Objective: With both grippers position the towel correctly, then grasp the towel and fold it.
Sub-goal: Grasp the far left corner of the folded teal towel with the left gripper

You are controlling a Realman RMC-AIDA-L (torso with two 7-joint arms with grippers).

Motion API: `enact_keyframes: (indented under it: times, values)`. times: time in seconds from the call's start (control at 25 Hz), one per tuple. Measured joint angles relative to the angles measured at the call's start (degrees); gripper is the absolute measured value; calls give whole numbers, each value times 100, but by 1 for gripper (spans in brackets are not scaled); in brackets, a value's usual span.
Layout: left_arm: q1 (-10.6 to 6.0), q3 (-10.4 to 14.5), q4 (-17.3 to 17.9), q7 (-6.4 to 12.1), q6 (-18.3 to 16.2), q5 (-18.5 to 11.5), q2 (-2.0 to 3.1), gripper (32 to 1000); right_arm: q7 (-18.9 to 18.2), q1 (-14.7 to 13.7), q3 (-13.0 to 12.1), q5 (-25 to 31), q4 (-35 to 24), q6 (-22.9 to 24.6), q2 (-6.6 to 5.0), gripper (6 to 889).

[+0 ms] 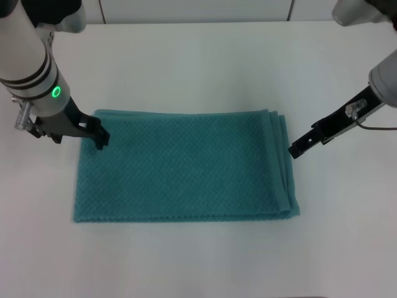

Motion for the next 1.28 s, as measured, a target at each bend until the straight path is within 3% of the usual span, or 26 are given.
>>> enact_keyframes:
  times: [0.16,0.4,0.64,1.28]
  values:
    - [-25,-1,-193,-30,101,13,3,858,0,36,-1,0,0,-9,0,864]
    - [-116,-39,-751,0,498,-48,12,857,-14,41,-1,0,4,-46,0,864]
    - [-175,-383,-1119,201,734,-50,-1,857,-27,41,-1,0,25,-84,0,864]
    - [-261,-510,-1689,337,1190,-138,26,856,-42,50,-1,27,28,-86,0,864]
